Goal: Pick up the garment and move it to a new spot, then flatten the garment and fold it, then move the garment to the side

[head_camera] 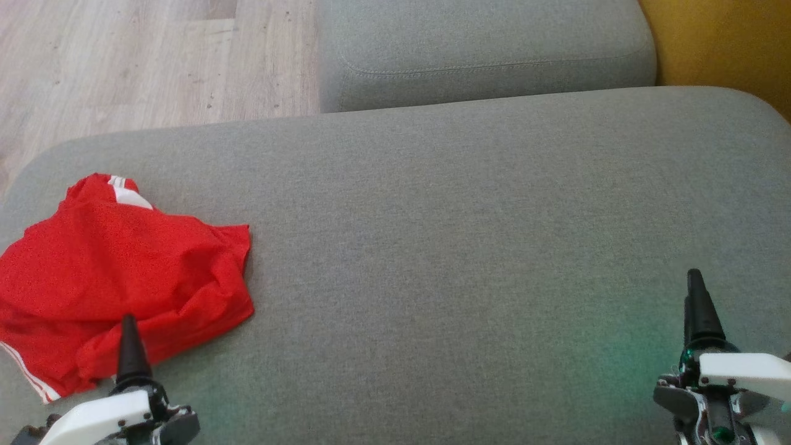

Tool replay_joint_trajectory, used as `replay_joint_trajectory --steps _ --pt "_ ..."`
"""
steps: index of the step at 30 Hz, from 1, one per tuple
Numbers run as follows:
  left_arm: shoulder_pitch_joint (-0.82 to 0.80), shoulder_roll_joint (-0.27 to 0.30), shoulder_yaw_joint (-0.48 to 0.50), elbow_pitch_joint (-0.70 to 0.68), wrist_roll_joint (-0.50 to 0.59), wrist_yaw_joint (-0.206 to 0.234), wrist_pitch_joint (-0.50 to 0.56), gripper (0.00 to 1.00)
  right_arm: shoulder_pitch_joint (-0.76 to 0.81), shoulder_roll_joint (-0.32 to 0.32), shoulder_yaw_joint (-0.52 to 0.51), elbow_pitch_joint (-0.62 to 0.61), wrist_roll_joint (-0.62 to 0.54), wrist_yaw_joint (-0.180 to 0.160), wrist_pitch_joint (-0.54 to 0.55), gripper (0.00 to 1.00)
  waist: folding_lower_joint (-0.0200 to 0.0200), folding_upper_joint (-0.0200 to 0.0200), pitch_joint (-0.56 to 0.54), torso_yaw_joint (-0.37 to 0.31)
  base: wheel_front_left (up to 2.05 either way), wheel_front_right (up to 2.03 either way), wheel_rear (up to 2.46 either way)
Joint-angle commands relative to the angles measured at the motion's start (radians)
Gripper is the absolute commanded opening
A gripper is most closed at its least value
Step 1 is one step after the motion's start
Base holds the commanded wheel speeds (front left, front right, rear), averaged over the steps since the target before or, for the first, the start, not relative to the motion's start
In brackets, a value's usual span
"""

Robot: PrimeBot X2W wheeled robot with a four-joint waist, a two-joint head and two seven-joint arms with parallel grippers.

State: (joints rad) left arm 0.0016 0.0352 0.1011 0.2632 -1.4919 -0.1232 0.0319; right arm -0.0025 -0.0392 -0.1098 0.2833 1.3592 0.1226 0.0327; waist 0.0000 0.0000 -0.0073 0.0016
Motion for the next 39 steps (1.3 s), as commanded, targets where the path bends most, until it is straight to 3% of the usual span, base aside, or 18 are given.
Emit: replay_joint_trajectory --steps 1,16,39 --pt "-0.029 0.008 0.020 -0.040 0.019 -0.002 -0.012 1.00 -0.042 -0.006 0.003 -0.045 -0.029 0.002 -0.014 1.00 0.0000 0.0000 0.000 0.000 0.00 0.00 0.00" --pt "-0.025 0.009 0.039 -0.139 0.224 0.018 -0.056 1.00 -0.038 -0.007 0.041 -0.129 -0.287 0.003 -0.059 1.00 0.0000 0.0000 -0.001 -0.010 0.00 0.00 0.00" --pt "0.003 0.011 -0.110 -0.256 0.745 0.070 -0.124 1.00 -0.028 -0.008 0.125 -0.189 -0.698 0.004 -0.126 1.00 0.0000 0.0000 0.003 -0.018 0.00 0.00 0.00"
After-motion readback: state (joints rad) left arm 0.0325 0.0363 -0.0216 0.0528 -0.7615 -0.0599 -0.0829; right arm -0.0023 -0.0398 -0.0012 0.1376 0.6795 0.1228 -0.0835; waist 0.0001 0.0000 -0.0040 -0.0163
